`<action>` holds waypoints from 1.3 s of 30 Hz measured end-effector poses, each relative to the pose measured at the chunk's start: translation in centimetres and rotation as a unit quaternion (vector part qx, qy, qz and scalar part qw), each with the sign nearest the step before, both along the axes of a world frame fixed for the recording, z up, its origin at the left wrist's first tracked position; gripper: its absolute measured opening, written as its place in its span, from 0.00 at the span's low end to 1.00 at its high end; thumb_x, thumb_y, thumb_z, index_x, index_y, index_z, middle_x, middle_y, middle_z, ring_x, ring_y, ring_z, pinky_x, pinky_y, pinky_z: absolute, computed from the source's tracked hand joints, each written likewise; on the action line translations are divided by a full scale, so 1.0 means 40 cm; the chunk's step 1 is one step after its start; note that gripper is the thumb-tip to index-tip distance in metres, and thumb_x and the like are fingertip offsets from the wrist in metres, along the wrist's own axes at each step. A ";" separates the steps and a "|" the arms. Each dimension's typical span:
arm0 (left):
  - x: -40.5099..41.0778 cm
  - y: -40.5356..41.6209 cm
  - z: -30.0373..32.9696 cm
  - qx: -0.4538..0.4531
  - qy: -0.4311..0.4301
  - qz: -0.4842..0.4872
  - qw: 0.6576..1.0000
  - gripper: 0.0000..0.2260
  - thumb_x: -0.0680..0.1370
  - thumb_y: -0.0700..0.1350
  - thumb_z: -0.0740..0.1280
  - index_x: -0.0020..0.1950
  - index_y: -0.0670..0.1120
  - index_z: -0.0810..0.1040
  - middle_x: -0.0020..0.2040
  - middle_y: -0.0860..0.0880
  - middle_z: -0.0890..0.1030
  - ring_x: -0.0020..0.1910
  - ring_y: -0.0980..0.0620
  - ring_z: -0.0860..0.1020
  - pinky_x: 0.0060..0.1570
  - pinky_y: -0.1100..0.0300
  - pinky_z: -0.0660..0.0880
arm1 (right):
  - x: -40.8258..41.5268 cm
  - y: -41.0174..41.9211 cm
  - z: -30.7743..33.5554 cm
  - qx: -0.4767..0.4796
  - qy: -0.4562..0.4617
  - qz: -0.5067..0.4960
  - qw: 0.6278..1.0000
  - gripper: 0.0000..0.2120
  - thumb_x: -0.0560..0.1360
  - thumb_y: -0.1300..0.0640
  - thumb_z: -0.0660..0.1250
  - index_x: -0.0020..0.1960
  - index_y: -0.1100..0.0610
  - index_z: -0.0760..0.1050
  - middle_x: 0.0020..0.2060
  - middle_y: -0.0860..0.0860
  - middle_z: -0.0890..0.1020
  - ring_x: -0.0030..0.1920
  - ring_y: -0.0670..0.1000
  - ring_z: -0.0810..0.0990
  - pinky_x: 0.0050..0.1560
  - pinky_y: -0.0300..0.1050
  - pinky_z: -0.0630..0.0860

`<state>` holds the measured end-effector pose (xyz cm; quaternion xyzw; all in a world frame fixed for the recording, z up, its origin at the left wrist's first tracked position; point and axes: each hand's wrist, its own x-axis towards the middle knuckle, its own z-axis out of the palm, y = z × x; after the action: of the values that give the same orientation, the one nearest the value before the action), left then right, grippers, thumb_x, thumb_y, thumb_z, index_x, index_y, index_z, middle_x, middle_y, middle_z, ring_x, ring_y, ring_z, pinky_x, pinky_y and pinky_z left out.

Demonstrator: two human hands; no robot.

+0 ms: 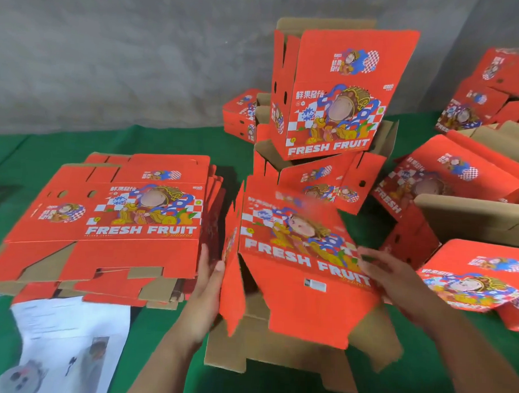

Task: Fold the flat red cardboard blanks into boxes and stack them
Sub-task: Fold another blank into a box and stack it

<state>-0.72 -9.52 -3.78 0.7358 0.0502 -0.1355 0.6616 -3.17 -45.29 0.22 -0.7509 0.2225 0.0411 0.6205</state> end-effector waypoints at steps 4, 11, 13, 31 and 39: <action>-0.017 -0.036 -0.002 -0.030 0.021 -0.016 0.999 0.34 0.77 0.77 0.52 0.78 0.62 0.70 0.71 0.62 0.78 0.72 0.63 0.74 0.68 0.60 0.74 | -0.008 0.061 0.002 0.101 0.002 0.038 0.994 0.10 0.79 0.52 0.68 0.58 0.49 0.85 0.60 0.52 0.85 0.55 0.49 0.85 0.57 0.47 0.78; -0.005 -0.006 0.064 -0.059 0.115 -0.011 0.992 0.31 0.64 0.73 0.73 0.64 0.64 0.78 0.57 0.61 0.83 0.55 0.54 0.82 0.55 0.55 0.77 | 0.039 0.063 0.086 0.203 -0.062 0.086 0.973 0.39 0.63 0.26 0.75 0.69 0.44 0.79 0.66 0.55 0.82 0.70 0.60 0.77 0.76 0.66 0.63; 0.011 0.006 0.091 -0.038 0.126 -0.003 0.991 0.36 0.64 0.74 0.72 0.66 0.56 0.78 0.46 0.52 0.84 0.35 0.53 0.78 0.36 0.60 0.76 | 0.052 0.061 0.090 0.204 -0.093 0.118 0.967 0.43 0.53 0.26 0.80 0.66 0.38 0.80 0.63 0.52 0.83 0.66 0.55 0.80 0.74 0.57 0.70; 0.121 -0.031 0.142 0.005 -0.178 0.198 0.964 0.14 0.85 0.43 0.65 0.68 0.56 0.70 0.60 0.49 0.82 0.50 0.44 0.82 0.56 0.38 0.79 | 0.108 0.034 0.043 0.076 -0.042 -0.125 0.988 0.23 0.77 0.48 0.72 0.68 0.47 0.66 0.58 0.53 0.82 0.54 0.56 0.82 0.47 0.53 0.80; 0.103 -0.071 0.098 0.111 -0.285 0.245 0.920 0.26 0.82 0.31 0.57 0.78 0.52 0.65 0.65 0.49 0.79 0.61 0.53 0.80 0.60 0.60 0.74 | 0.062 0.028 0.139 -0.570 -0.292 -0.107 0.760 0.45 0.68 0.55 0.74 0.80 0.50 0.57 0.74 0.61 0.64 0.71 0.66 0.63 0.74 0.57 0.53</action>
<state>3.40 -12.35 0.15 0.7767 0.0534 0.2525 0.5746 -0.70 -44.18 5.76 -0.9130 0.0917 -0.3812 0.1129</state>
